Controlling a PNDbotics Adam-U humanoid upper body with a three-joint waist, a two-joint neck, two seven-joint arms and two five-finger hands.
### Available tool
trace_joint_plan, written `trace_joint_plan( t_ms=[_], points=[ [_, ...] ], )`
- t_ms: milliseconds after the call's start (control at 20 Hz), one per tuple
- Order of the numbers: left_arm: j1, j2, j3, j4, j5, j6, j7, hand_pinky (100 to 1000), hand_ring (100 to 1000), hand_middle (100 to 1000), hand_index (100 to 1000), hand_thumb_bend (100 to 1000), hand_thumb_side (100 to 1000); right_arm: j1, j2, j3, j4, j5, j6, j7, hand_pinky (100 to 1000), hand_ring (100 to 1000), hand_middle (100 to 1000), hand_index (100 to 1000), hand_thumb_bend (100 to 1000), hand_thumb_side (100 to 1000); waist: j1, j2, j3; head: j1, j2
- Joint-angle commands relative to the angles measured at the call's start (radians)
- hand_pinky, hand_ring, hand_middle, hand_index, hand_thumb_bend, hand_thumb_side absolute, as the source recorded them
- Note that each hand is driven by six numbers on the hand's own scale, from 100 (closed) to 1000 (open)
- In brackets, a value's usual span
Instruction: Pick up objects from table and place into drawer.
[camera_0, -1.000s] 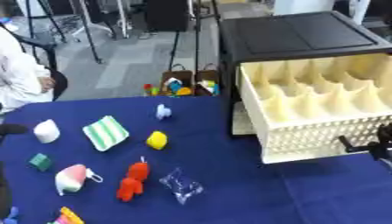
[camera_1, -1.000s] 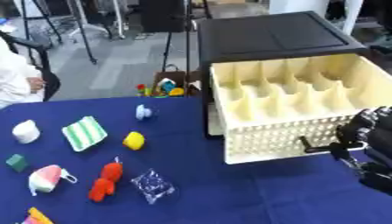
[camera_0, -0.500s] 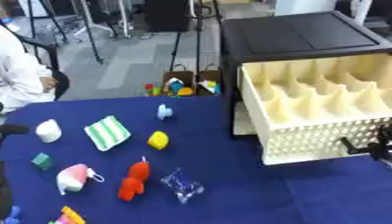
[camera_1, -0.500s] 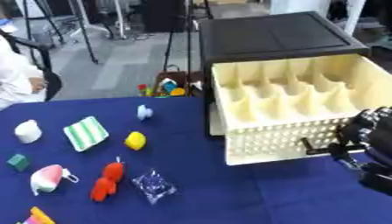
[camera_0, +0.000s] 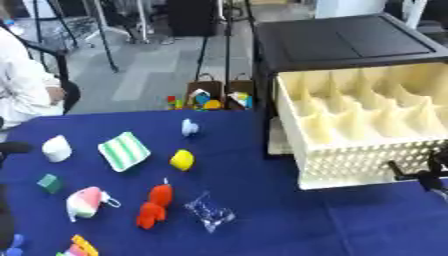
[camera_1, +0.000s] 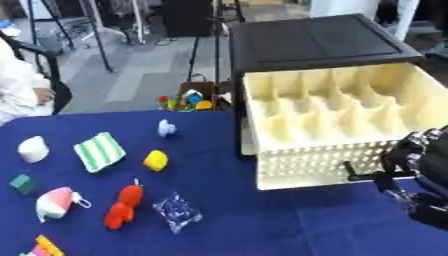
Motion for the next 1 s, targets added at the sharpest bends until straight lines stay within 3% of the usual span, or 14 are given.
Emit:
trace_joint_plan(
  t_ms=[50, 400, 1000],
  points=[
    [-0.011, 0.023, 0.01, -0.015, 0.003, 0.002, -0.001, 607, 801, 741, 895, 104, 916, 0.002, -0.031, -0.016, -0.014, 0.002, 0.008, 0.009, 100, 114, 100, 454, 100, 237, -0.005, -0.018, 0.001, 0.002, -0.001],
    [-0.012, 0.024, 0.011, -0.015, 0.006, 0.001, -0.001, 606, 801, 742, 895, 105, 915, 0.01, -0.033, -0.023, -0.014, 0.02, -0.008, 0.033, 100, 167, 100, 537, 155, 358, -0.005, -0.019, 0.001, 0.002, 0.0],
    [-0.011, 0.023, 0.01, -0.015, 0.006, 0.002, -0.004, 605, 801, 742, 894, 106, 917, 0.012, -0.035, -0.033, -0.014, 0.017, -0.039, 0.036, 100, 193, 100, 591, 252, 435, -0.004, -0.018, -0.003, 0.003, 0.004]
  ],
)
